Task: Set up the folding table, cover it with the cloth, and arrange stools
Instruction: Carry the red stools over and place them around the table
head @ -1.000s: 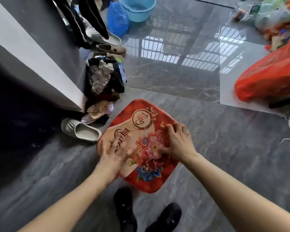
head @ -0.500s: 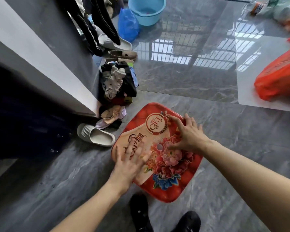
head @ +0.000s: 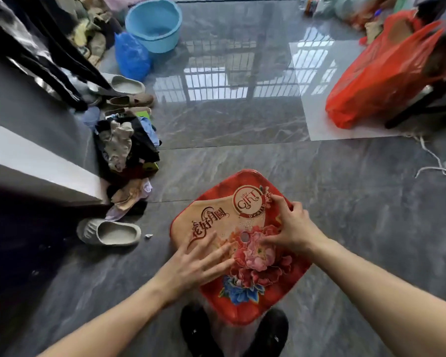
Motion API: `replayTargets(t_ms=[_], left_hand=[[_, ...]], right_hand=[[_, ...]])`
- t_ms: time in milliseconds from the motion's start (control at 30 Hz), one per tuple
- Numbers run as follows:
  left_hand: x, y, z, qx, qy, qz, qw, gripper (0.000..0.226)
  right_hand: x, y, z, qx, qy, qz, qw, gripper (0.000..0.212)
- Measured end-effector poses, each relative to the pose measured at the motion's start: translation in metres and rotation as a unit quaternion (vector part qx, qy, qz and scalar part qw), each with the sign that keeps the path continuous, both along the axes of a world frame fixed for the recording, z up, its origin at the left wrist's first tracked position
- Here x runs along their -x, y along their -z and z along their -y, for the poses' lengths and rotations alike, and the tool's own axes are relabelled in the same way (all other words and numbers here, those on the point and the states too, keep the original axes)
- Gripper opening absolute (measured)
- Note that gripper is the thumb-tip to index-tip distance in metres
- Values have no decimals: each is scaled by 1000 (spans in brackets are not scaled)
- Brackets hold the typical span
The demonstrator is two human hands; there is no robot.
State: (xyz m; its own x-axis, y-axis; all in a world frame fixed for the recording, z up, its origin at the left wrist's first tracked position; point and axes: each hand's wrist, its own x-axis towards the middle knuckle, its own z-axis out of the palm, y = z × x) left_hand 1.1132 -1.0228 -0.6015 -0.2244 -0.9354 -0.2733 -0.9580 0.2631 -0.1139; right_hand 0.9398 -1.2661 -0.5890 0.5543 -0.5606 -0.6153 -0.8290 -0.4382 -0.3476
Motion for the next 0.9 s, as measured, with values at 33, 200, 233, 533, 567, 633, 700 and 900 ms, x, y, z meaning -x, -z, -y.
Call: replayTargets(t_ms=[33, 200, 233, 533, 567, 633, 700, 900], left_hand=[[6, -2, 11, 4, 19, 0, 1000, 80], [50, -13, 73, 1, 106, -4, 994, 114], [63, -14, 87, -4, 127, -4, 992, 119], [210, -50, 195, -25, 270, 2, 962, 132], [226, -56, 207, -25, 290, 7, 957, 133], [257, -65, 233, -21, 328, 23, 944, 137], [289, -76, 260, -20, 357, 36, 933, 141], [387, -102, 331, -24, 444, 53, 894, 143]], right_hand=[[17, -1, 6, 1, 16, -2, 1000, 115], [111, -14, 34, 22, 91, -13, 995, 115], [133, -17, 39, 24, 111, -16, 993, 115], [327, -59, 64, 34, 270, -11, 962, 115], [347, -66, 65, 32, 287, -6, 957, 115], [385, -79, 68, 31, 322, -3, 946, 115], [423, -91, 70, 28, 366, 5, 930, 114], [531, -111, 60, 48, 465, 16, 884, 108]])
